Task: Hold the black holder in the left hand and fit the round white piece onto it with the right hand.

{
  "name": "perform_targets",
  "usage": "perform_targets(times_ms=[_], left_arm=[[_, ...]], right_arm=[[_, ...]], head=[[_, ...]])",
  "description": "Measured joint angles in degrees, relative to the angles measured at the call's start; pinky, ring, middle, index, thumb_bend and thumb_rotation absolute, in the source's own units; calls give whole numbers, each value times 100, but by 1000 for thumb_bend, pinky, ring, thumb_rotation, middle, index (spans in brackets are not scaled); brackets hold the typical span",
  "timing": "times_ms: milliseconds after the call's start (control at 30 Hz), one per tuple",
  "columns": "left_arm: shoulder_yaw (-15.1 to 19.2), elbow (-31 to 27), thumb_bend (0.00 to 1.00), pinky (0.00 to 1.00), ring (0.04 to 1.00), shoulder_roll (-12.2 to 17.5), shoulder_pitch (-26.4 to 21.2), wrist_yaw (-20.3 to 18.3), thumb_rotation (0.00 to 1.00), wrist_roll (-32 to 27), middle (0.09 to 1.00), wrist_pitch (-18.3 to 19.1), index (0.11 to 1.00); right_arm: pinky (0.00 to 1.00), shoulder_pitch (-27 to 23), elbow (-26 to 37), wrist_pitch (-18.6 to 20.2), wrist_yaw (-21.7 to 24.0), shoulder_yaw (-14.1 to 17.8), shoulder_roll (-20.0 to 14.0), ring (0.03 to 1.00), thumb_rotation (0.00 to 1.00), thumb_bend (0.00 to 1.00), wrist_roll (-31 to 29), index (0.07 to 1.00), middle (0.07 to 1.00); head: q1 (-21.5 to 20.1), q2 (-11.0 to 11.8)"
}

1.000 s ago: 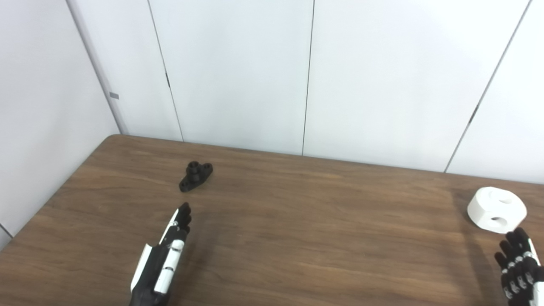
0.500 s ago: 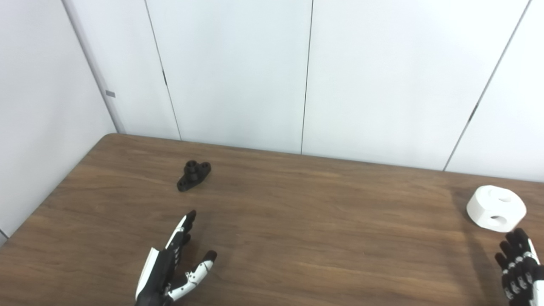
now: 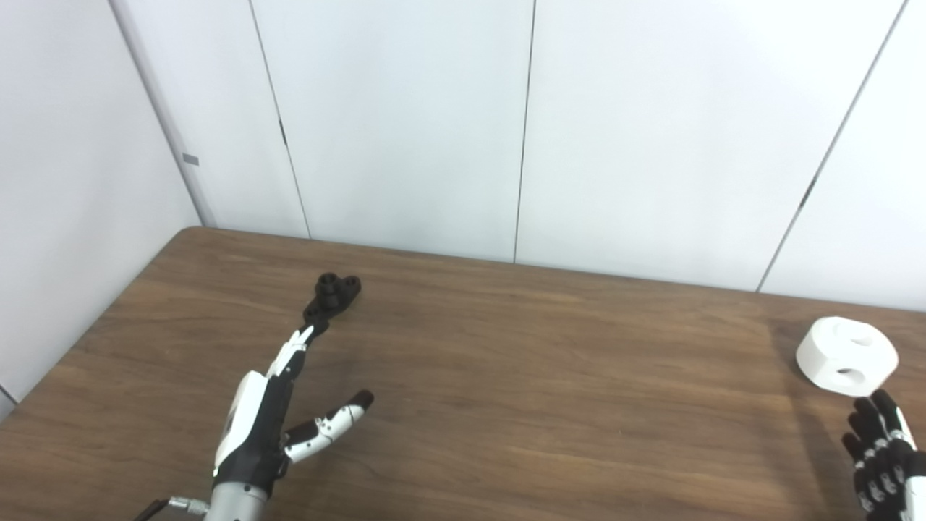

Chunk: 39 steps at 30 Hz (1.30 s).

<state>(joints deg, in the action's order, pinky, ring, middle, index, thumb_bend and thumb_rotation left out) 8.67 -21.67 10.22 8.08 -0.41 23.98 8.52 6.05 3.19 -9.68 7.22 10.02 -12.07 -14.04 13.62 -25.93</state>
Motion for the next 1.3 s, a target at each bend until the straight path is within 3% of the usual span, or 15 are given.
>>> perform_targets(times_ms=[233, 700, 967, 1300], left_arm=[[68, 181, 723, 957, 1000, 309, -283, 30, 468, 157, 990, 152, 947], [181, 652, 726, 990, 1000, 871, -870, 54, 479, 215, 972, 152, 937], [148, 1294, 778, 956, 995, 985, -1250, 204, 513, 522, 952, 369, 911], [-24, 2137, 771, 982, 992, 1183, -1938, 310, 453, 743, 947, 586, 880]], right_arm=[[1000, -7, -16, -22, 0, 0, 10, 991, 1000, 523, 70, 975, 972], [1000, -8, -15, -43, 10, 0, 26, 1000, 985, 508, 98, 988, 981], [1000, -7, -5, -18, 11, -10, 26, 1000, 1000, 506, 140, 996, 990], [1000, -5, 2, -16, 19, -13, 30, 1000, 1000, 492, 185, 1000, 998]], head=[[18, 53], [26, 26], [79, 9], [114, -26]])
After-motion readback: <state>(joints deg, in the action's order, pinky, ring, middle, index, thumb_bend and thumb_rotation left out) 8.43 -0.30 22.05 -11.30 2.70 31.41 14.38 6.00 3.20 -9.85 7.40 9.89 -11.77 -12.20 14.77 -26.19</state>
